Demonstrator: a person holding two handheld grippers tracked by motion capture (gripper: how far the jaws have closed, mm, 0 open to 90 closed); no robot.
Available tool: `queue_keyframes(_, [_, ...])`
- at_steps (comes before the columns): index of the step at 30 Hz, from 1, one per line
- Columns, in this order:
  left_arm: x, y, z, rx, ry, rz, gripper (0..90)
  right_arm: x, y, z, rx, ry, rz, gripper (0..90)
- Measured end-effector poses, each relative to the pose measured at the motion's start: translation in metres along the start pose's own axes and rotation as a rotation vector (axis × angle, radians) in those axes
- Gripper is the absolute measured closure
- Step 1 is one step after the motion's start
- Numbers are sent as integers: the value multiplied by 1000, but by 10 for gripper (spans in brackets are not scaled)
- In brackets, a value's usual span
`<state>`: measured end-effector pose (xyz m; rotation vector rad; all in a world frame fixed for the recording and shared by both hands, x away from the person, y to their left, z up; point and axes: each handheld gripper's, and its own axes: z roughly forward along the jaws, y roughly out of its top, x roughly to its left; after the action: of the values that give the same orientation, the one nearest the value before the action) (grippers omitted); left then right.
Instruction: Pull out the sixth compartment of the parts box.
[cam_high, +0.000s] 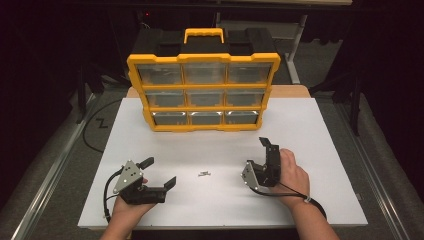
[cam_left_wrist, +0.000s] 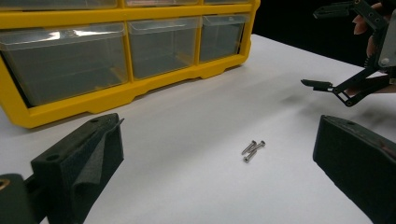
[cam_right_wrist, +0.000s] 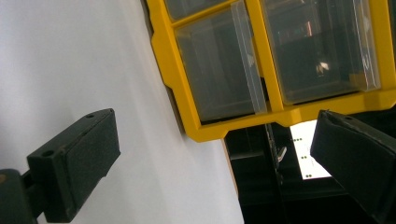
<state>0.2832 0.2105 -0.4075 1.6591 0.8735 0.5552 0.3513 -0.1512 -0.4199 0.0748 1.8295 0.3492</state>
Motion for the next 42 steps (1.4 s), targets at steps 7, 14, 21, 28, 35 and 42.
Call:
queue_keyframes(7, [0,0,-1,-4,2,6,23,-7,7,1,10,0,-2,93])
queue_keyframes(14, [-2,0,-1,-2,-9,11,23,-12,12,7,40,14,-27,94])
queue_keyframes(21, [-2,0,-1,4,-15,22,23,-29,20,11,52,10,-47,100])
queue_keyframes(28, [-3,1,-1,-1,-17,18,22,-46,25,17,70,-11,-51,119])
queue_keyframes(35, [-3,1,-1,2,-21,23,22,-61,32,22,66,-24,-64,128])
queue_keyframes(42, [-3,1,-1,4,-26,24,22,-69,37,28,82,-22,-60,158])
